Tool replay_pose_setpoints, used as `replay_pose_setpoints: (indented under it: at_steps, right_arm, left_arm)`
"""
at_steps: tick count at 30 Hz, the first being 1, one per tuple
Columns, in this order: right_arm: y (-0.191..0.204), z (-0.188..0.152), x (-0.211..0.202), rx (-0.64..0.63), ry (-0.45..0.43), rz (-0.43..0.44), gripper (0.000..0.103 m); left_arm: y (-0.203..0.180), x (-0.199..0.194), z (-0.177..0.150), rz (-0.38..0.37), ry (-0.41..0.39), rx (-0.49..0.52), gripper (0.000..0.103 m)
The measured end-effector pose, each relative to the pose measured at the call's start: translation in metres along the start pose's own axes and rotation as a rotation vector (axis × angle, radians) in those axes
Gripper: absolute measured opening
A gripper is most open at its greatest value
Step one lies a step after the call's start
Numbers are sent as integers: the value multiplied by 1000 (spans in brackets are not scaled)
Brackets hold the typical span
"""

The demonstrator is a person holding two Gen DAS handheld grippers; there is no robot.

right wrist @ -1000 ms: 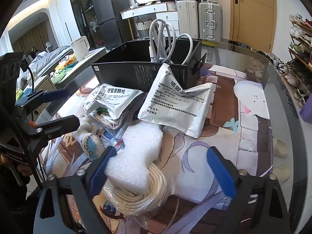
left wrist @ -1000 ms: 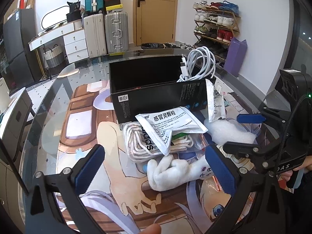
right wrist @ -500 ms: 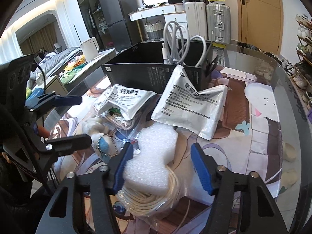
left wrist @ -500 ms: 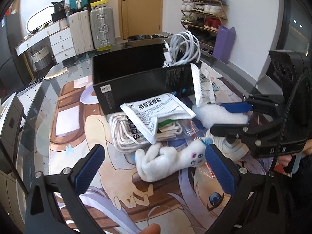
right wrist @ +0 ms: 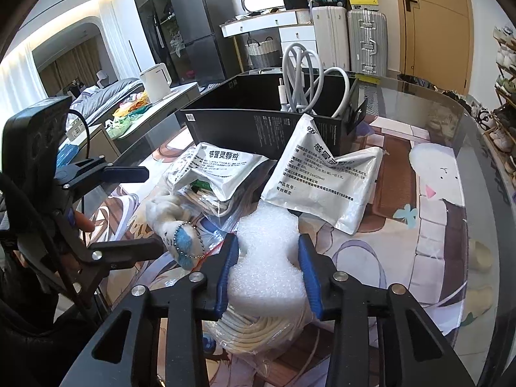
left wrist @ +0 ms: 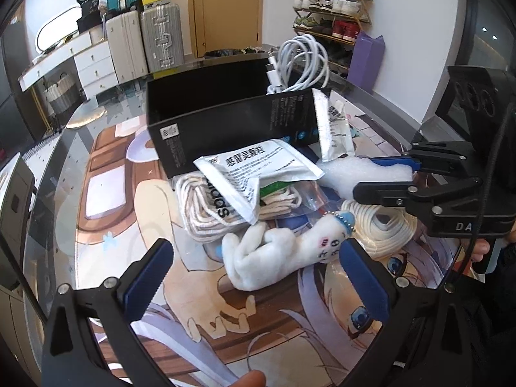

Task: Organize soft objects
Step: 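Close the right tool on the white foam block, then lower the left tool onto the white plush toy and close on it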

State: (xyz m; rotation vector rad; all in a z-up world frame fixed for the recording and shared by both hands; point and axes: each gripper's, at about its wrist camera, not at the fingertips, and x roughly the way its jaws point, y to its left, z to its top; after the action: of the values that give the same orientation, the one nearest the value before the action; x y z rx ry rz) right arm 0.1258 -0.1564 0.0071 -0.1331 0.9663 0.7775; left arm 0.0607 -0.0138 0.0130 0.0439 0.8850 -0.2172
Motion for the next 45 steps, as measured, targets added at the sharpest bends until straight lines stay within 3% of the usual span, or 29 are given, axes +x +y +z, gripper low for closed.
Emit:
replay_pose_setpoints:
  at_steps: [19, 33, 36, 38, 45]
  right_arm:
    - [1, -2, -1, -8, -6, 6, 38]
    - [1, -2, 2, -11, 1, 10, 38]
    - [1, -2, 2, -13, 1, 8, 38]
    - [1, -2, 2, -13, 2, 10, 38]
    - [2, -1, -1, -19, -6, 13, 38]
  left_arm:
    - [-14, 11, -5, -40, 34, -40, 103]
    - [-25, 25, -6, 15, 53, -52, 103]
    - [-28, 24, -6, 20, 52, -46, 99]
    - [-31, 23, -6, 10, 54, -36, 88]
    - [-37, 15, -6, 2, 33, -10, 85]
